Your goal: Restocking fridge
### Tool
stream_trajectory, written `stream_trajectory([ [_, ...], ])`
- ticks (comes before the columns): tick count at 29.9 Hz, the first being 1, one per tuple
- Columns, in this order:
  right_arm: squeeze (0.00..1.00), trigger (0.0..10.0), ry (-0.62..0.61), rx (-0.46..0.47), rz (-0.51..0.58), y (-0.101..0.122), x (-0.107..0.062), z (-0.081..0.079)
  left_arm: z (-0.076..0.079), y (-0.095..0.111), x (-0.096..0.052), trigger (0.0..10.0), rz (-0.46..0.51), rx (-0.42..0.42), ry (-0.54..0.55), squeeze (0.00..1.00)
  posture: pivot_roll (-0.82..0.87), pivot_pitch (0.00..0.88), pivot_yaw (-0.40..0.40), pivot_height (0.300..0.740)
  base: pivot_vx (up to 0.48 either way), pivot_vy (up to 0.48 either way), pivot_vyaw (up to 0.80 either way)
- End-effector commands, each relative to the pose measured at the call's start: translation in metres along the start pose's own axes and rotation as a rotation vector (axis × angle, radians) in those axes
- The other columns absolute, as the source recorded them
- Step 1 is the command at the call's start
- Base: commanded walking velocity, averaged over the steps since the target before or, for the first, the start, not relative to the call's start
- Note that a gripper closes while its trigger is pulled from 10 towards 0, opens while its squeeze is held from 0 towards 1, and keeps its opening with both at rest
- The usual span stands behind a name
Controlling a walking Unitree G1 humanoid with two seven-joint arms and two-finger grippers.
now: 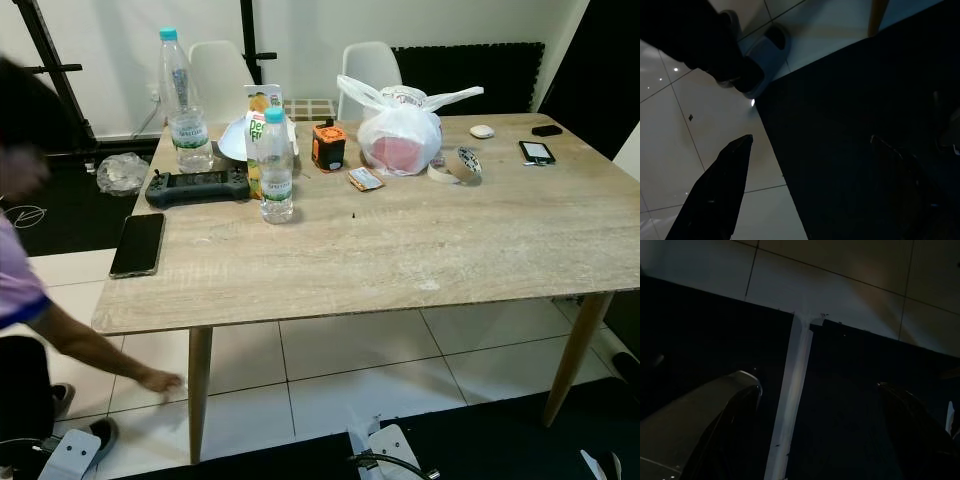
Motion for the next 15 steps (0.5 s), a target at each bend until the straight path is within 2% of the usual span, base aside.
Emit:
stream_trajectory([
  [1,0.00,10.0,-0.011,0.013,0.011,0.0036,0.0006,0.0029,0.0076,0.0010,0.0002,10.0,0.002,-0.006,-0.010,0.00,0.11,0.023,-0.010,0.706,0.000,0.000,0.00],
  [8,0.00,10.0,0.005,-0.008,0.010,0.0031,0.0006,-0.0024,0.0086,-0.0063,-0.0009,10.0,-0.022,-0.001,-0.009,0.00,0.12,0.022,-0.012,0.706,0.000,0.000,0.00],
  [15,0.00,10.0,-0.013,0.012,0.007,0.0016,0.0003,0.0013,0.0091,-0.0070,-0.0011,10.0,-0.024,0.014,-0.013,0.00,0.12,0.017,-0.003,0.706,0.000,0.000,0.00],
])
Point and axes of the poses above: a point about 5 cm out from each wrist's last joint towards the gripper, its own x axis pointing out of the wrist towards the gripper, its own y axis along the axis of the wrist's last joint, z = x × y, the point moved 6 cm from there along x, pointing out of the wrist towards the gripper, and after that the axes turned 10 degrees about x, right-handed, at the moved point
